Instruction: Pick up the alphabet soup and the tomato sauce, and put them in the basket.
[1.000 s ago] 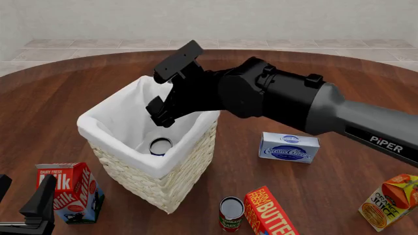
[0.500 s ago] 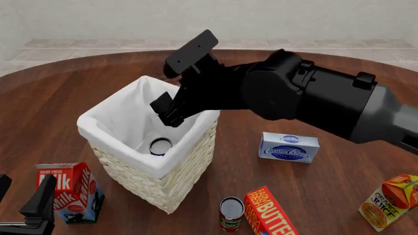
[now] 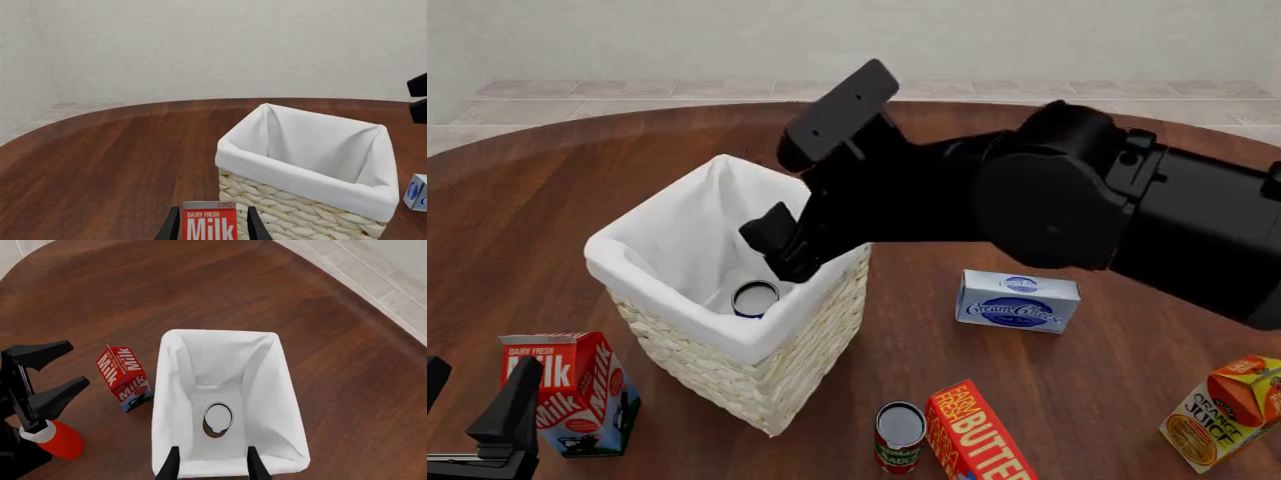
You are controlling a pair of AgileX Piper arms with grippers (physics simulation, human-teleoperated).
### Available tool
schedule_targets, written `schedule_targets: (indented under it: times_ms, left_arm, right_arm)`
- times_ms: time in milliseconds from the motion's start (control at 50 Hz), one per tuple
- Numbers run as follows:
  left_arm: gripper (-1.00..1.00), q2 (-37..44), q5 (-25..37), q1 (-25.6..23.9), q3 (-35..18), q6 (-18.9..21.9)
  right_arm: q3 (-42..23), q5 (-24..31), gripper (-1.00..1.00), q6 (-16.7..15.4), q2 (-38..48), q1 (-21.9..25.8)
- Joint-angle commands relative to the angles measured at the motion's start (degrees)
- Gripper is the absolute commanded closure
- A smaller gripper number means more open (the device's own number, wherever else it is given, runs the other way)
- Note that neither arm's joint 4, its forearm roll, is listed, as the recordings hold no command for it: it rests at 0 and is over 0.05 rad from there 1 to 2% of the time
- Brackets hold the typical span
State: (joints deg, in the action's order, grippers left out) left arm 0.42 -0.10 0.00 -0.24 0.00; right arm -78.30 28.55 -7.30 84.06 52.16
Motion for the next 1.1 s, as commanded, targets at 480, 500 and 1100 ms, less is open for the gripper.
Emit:
schedule_targets:
  times_ms: [480, 500, 1100]
  left_arm:
    - [-1.00, 0.0, 0.0, 0.0, 0.0, 0.0]
    - [-1.00, 0.0, 0.0, 0.0, 0.0, 0.0]
    - [-1.00, 0.0, 0.0, 0.0, 0.0, 0.0]
  right_arm:
    - [2.2, 5.6, -1.00, -1.1, -4.5, 0.8]
    - [2.3, 5.9, -1.00, -1.2, -4.6, 0.8]
    - [6.3, 10.2, -1.00, -1.9, -7.7, 1.5]
